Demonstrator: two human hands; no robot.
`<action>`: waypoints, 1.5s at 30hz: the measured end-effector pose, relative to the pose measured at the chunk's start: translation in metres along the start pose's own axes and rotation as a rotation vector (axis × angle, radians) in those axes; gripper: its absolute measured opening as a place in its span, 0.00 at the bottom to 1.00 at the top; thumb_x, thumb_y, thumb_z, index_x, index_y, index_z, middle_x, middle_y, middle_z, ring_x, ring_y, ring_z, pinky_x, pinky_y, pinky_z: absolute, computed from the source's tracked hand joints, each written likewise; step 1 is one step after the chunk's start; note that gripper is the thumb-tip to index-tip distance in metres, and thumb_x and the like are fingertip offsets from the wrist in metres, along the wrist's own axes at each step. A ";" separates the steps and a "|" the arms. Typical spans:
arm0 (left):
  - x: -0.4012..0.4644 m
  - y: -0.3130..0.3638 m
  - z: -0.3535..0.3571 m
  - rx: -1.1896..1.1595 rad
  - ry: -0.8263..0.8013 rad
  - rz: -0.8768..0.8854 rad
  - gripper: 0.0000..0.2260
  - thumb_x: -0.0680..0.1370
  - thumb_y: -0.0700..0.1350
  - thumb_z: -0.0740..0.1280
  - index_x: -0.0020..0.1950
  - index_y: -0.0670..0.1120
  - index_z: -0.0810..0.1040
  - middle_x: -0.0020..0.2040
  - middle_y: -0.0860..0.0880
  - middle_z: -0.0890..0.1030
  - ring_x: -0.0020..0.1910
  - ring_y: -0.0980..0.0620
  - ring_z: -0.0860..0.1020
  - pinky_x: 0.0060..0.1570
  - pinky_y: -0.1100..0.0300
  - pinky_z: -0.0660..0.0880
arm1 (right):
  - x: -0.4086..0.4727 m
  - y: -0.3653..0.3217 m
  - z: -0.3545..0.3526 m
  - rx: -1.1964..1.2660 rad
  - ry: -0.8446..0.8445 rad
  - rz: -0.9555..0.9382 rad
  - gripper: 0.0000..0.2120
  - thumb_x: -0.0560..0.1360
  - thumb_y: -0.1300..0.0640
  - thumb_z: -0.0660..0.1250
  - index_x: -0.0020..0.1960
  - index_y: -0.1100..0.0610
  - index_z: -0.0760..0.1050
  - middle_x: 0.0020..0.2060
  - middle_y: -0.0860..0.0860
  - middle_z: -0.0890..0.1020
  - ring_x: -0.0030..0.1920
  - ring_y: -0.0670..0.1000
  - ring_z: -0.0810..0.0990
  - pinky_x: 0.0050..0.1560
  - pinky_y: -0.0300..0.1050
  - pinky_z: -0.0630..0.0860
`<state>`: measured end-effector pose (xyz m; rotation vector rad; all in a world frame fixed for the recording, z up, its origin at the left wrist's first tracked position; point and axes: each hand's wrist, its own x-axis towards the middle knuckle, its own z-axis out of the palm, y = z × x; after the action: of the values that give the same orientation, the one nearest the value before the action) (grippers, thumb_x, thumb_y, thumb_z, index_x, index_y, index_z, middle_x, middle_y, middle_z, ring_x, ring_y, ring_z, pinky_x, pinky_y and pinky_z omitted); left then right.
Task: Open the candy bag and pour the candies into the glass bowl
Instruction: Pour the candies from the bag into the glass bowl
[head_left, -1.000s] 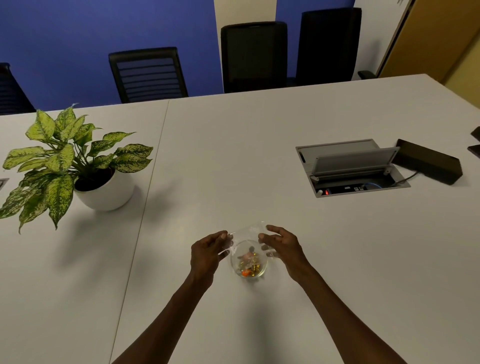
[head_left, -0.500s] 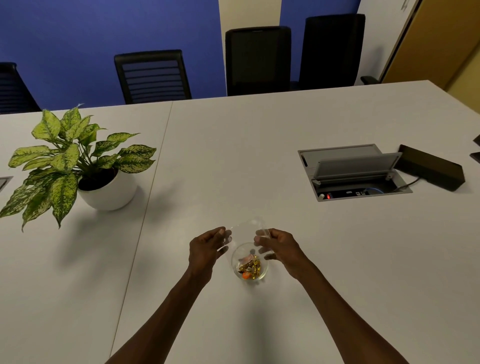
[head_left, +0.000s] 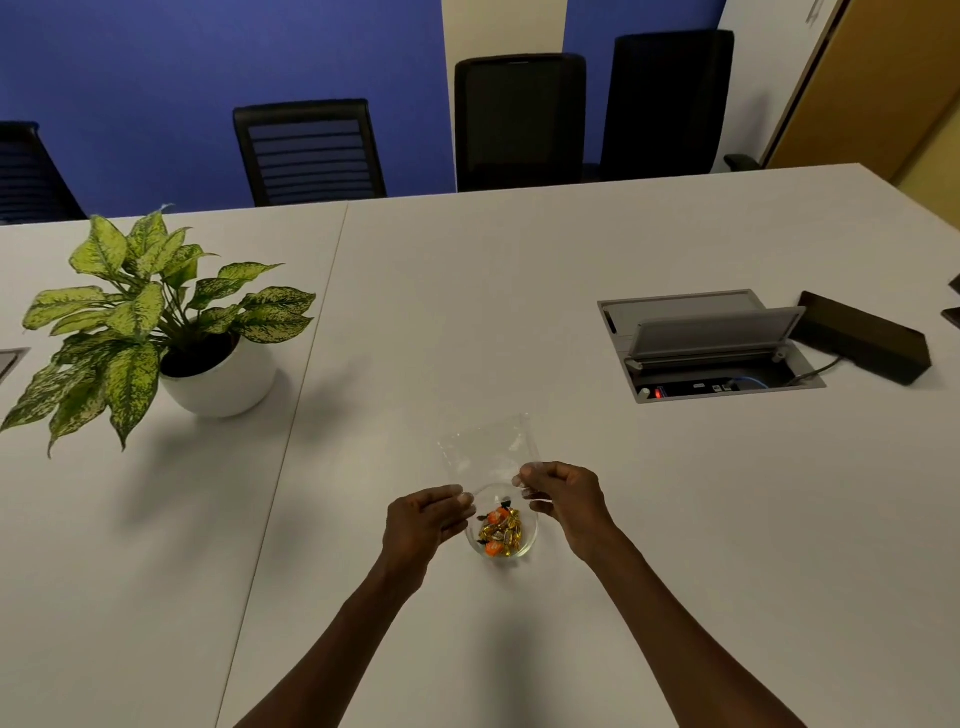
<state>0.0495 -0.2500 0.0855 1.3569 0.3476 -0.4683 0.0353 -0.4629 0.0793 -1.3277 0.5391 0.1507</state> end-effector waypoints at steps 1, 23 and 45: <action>0.000 0.000 -0.001 -0.002 0.012 0.007 0.10 0.72 0.36 0.74 0.53 0.38 0.82 0.45 0.41 0.87 0.47 0.44 0.86 0.40 0.62 0.82 | 0.000 -0.001 -0.001 -0.005 0.001 0.002 0.08 0.72 0.57 0.74 0.48 0.61 0.84 0.42 0.56 0.88 0.38 0.49 0.84 0.40 0.42 0.80; 0.007 0.013 0.001 -0.118 0.063 0.089 0.09 0.76 0.42 0.71 0.54 0.40 0.83 0.48 0.43 0.87 0.48 0.48 0.86 0.47 0.59 0.80 | -0.003 -0.029 0.009 0.014 -0.067 -0.102 0.13 0.70 0.55 0.76 0.52 0.56 0.82 0.43 0.55 0.88 0.41 0.51 0.85 0.41 0.43 0.81; -0.002 0.043 -0.010 -0.145 0.006 0.148 0.08 0.74 0.44 0.73 0.51 0.43 0.84 0.49 0.43 0.87 0.50 0.48 0.86 0.46 0.60 0.81 | -0.016 -0.048 0.021 -0.143 -0.119 -0.188 0.08 0.71 0.63 0.74 0.50 0.59 0.80 0.41 0.54 0.88 0.37 0.50 0.84 0.39 0.40 0.79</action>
<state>0.0704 -0.2341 0.1213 1.2326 0.2783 -0.3108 0.0469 -0.4515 0.1317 -1.4907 0.3047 0.1141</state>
